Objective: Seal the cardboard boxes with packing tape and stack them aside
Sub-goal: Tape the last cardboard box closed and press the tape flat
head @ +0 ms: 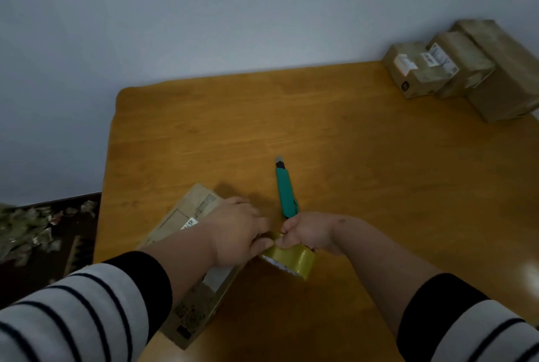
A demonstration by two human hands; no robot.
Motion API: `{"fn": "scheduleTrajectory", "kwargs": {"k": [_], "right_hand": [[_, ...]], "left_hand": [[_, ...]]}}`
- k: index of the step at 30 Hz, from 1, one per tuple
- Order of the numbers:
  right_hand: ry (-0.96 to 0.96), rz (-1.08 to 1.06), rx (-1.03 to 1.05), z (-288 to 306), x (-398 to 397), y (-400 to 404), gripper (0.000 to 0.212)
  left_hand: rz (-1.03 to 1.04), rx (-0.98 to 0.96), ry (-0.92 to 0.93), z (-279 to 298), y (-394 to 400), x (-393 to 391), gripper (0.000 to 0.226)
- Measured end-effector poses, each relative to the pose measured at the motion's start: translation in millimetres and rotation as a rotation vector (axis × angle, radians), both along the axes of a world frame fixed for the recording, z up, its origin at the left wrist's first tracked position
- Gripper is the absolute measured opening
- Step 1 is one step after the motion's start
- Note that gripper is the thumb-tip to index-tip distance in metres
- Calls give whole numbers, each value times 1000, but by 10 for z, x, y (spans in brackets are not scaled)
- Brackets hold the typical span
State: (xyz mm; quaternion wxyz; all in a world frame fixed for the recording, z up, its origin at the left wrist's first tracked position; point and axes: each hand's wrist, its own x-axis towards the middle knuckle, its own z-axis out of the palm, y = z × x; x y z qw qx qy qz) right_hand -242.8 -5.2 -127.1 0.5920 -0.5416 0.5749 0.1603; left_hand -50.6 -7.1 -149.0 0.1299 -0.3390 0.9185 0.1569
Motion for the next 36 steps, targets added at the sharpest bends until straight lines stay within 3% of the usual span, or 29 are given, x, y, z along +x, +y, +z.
{"fn": "scheduleTrajectory", "kwargs": {"k": [3,6,10,12,14,17,18,21,24,26,30,34,36], "right_hand": [[19,-11,7,25,7,-14,28],[19,13,2,37,10,-22,42],[21,70,-24,19,-9,-61,37],[13,83,-34,4,1,-84,28],[4,42,-26,-2,27,-106,21],[-4,21,13,14,111,-115,17],[-8,23,14,21,154,-112,24],[-29,-47,-17,-14,277,-100,49],[-53,-92,8,-80,375,-105,68],[-77,-137,59,-99,407,-112,72],[-91,-129,110,-83,447,-98,68],[-122,-78,211,-54,457,-44,35],[-126,-63,209,-57,466,-24,36]], "left_hand": [[-23,-82,-25,-44,1,2,48],[28,-128,-1,-5,-56,70,70],[549,-184,-127,-35,-197,369,84],[840,-24,-100,-56,-246,511,97],[951,142,-2,-38,-292,573,107],[844,174,-33,39,-424,618,105],[793,123,-76,72,-497,634,103],[742,-248,-169,145,-684,632,89],[894,-387,24,154,-612,535,68],[891,-366,140,77,-406,500,65],[768,-139,9,-84,-80,611,104],[716,-56,-81,-121,-161,695,105],[703,-33,-103,-96,-216,709,107]]}}
